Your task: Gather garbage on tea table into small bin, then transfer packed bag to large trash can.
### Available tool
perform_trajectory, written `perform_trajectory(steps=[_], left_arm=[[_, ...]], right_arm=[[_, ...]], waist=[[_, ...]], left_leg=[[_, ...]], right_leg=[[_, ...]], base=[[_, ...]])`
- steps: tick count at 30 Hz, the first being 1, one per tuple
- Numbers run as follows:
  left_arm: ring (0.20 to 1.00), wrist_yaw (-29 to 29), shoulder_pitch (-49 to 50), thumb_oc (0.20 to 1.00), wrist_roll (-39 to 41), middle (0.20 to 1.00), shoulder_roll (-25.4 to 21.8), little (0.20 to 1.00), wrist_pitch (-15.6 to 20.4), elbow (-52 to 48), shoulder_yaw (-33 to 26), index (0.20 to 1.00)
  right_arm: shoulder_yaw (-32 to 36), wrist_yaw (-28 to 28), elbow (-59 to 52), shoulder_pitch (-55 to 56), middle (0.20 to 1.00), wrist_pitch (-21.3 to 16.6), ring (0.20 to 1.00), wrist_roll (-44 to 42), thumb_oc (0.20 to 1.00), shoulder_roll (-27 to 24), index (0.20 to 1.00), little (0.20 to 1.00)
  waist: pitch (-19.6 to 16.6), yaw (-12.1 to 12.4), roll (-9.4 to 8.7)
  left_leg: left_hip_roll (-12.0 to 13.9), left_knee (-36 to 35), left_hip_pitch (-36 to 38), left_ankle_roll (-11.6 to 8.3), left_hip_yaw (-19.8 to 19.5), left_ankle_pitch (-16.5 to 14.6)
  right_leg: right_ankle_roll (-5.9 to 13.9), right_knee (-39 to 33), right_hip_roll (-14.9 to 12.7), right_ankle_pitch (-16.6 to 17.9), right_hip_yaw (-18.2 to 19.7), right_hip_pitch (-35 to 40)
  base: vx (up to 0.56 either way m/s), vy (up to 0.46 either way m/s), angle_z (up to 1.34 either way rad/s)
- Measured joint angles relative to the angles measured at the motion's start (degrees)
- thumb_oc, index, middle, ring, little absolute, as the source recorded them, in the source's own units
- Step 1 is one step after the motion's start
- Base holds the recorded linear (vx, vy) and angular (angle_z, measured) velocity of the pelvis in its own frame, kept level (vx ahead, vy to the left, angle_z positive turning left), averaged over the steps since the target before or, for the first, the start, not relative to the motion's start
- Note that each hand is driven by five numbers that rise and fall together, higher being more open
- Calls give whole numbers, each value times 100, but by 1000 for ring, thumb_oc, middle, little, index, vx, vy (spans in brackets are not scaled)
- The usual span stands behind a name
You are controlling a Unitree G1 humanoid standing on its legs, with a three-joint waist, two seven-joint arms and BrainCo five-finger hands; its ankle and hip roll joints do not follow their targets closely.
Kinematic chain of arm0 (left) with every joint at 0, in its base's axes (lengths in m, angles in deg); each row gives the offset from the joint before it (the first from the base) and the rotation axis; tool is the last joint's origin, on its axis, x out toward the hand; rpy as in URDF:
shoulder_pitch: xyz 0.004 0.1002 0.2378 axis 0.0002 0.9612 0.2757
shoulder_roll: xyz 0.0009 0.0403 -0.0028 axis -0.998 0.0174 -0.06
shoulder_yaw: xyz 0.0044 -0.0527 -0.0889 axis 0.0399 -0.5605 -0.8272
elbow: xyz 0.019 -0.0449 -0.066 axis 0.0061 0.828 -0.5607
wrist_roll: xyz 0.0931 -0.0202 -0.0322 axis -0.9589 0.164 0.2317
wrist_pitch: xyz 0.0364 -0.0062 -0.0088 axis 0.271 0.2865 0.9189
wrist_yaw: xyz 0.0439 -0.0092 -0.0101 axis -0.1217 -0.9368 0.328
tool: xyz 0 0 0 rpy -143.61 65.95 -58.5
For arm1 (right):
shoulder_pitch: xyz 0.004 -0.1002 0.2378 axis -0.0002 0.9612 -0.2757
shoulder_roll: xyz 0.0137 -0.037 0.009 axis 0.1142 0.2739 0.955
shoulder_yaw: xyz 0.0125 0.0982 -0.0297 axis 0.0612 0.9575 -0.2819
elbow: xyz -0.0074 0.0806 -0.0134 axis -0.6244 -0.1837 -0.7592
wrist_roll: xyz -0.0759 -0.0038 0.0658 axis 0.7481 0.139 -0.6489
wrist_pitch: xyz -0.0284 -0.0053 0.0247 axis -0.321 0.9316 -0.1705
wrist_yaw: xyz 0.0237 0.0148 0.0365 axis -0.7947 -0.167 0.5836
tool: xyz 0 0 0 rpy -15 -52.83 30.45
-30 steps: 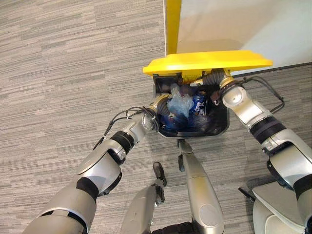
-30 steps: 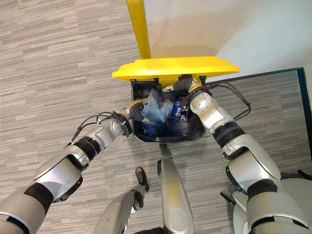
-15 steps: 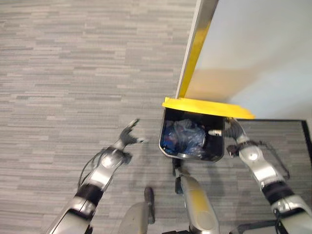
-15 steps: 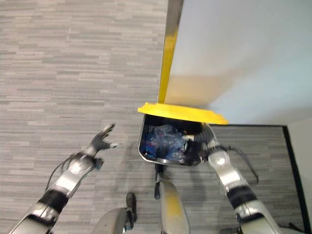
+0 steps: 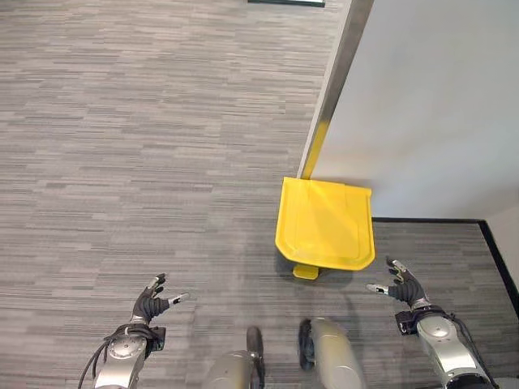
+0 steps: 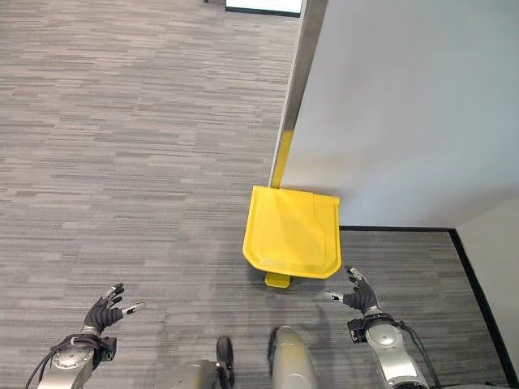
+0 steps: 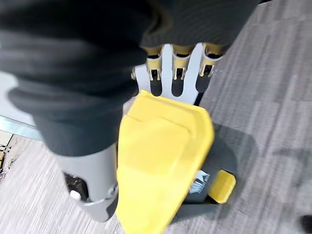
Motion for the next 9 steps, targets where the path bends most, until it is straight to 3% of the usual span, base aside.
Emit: perform_trajectory(steps=[2, 3, 5, 9], left_arm=[[1000, -22, 15, 1000, 16, 1000, -40, 1000, -5, -102, -16, 1000], [1000, -38, 14, 1000, 16, 1000, 5, 1000, -17, -40, -40, 1000], [1000, -41, 144, 1000, 18, 1000, 26, 1000, -33, -48, 11, 1000], [1000, 26, 346, 1000, 15, 1000, 107, 1000, -34, -49, 15, 1000]], right_arm=[[20, 15, 9, 155, 1000, -14, 1000, -2, 1000, 73, 1000, 1000], [0, 24, 58, 124, 1000, -15, 1000, -2, 1000, 59, 1000, 1000], [8, 35, 21, 141, 1000, -35, 1000, -3, 1000, 58, 1000, 1000], [88, 39, 67, 399, 1000, -26, 1000, -3, 1000, -93, 1000, 1000]], waist=[[-181, 65, -160], [-190, 60, -143], [-309, 74, -134], [-704, 18, -41]], left_leg=[[12, -337, -71, -336, -45, 194], [95, -415, -105, -387, -44, 229], [280, -709, -123, -694, -22, 436], [487, -1038, -81, -780, 7, 500]], right_leg=[[-47, -1662, 217, -124, 17, 723], [-375, -2025, 319, 93, 18, 823], [-417, -2461, 543, 416, 60, 823], [-732, -3052, 784, 823, 2, 977]], base=[[31, -153, 1], [47, -155, -19], [67, -123, -30], [57, -71, -13]])
